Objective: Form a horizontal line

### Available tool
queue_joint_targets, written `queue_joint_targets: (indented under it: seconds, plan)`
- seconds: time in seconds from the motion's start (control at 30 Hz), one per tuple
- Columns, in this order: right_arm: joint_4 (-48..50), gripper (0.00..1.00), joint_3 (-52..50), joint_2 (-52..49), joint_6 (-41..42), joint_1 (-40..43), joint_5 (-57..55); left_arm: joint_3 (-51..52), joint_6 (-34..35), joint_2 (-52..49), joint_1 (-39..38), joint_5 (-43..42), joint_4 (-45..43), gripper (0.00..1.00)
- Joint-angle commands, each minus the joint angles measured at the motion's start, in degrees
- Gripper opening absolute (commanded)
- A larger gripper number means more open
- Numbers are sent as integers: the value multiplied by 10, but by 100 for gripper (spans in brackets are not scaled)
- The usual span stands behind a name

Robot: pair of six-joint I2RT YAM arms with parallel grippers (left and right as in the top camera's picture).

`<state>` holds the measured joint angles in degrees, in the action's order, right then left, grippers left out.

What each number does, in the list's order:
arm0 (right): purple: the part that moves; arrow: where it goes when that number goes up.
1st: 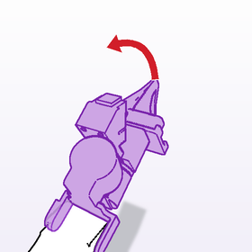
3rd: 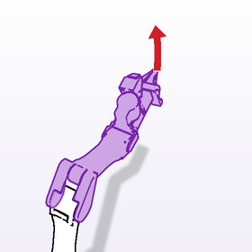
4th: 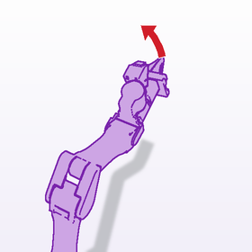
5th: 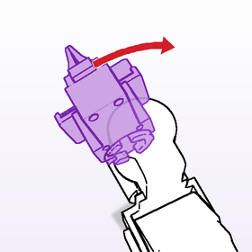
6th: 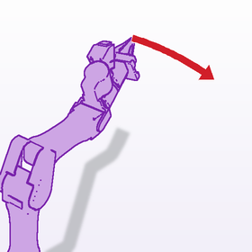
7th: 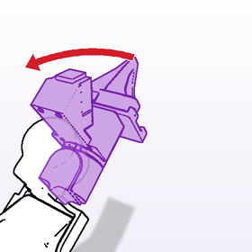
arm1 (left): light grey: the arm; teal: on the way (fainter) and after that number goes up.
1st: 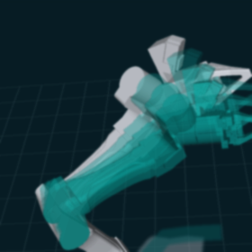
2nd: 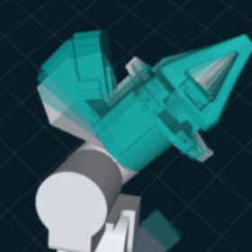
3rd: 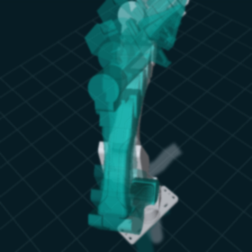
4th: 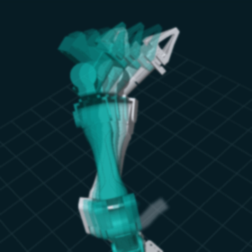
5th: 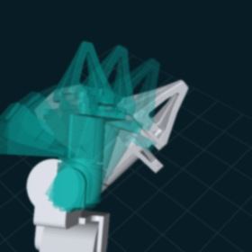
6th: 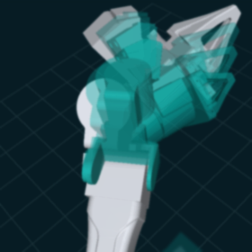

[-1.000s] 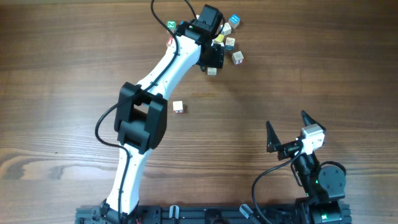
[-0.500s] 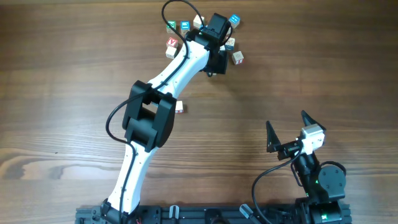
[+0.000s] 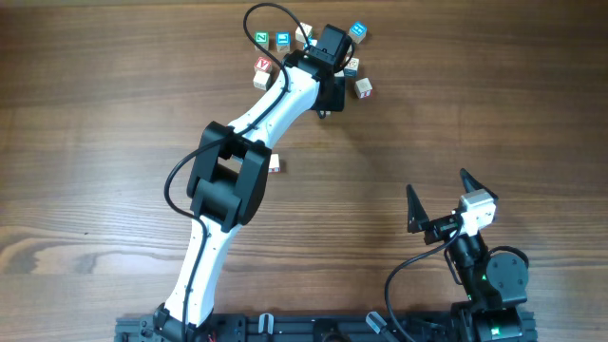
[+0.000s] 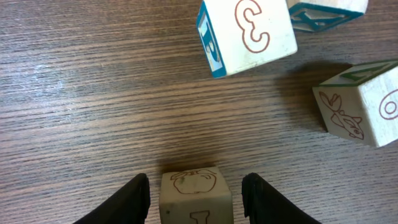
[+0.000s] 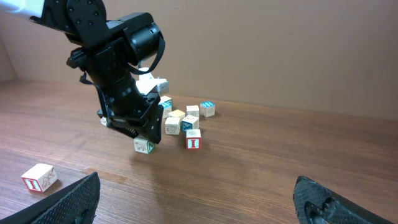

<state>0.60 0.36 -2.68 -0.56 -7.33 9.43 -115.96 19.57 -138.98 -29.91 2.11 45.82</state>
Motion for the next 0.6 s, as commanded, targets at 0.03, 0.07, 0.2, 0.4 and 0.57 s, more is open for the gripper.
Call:
queue_joint_targets:
  seconds: [0.03, 0.07, 0.2, 0.4, 0.57]
  plan:
    - [2, 99, 0, 2, -5, 3, 8, 4, 6, -7, 2, 10, -1, 43]
    - [2, 100, 0, 2, -6, 3, 8, 4, 6, -7, 2, 10, 0, 42]
    - [2, 100, 0, 2, -5, 3, 7, 4, 6, -6, 2, 10, 5, 35]
    - [2, 100, 0, 2, -5, 3, 8, 4, 6, 60, 4, 10, 15, 27]
    - [2, 100, 0, 2, -5, 3, 8, 4, 6, 153, 38, 10, 73, 25]
